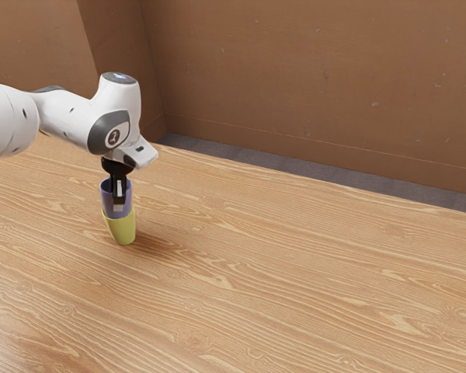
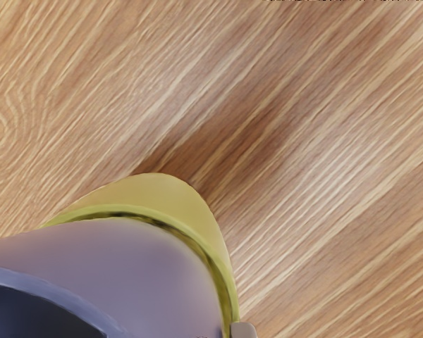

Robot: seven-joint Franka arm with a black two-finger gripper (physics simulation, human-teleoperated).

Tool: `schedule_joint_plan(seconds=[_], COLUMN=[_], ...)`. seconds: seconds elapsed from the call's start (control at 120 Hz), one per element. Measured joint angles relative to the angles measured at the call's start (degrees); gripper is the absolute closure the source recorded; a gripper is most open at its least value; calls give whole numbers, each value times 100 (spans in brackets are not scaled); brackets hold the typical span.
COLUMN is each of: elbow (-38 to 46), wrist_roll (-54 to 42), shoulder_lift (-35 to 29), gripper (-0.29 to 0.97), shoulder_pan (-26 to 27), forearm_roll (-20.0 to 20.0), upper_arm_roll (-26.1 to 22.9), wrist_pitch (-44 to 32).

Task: Place the left cup onto the right cup

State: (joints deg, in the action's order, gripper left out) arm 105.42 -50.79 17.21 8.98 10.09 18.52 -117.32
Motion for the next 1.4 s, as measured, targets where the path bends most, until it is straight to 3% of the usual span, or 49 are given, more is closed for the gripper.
schedule_joint_plan(seconds=[0.175, 0.408, 0.842, 1.4], elbow=[-1, -1, -10, 146], wrist_roll=[-40, -78, -130, -124], shoulder_lift=[-27, -121, -404, -1358], gripper=[25, 9, 1, 0], shoulder_pan=[-21, -36, 24, 84], forearm_roll=[-72, -158, -149, -172], upper_arm_roll=[2, 3, 3, 3], wrist_pitch=[16, 44, 163, 670])
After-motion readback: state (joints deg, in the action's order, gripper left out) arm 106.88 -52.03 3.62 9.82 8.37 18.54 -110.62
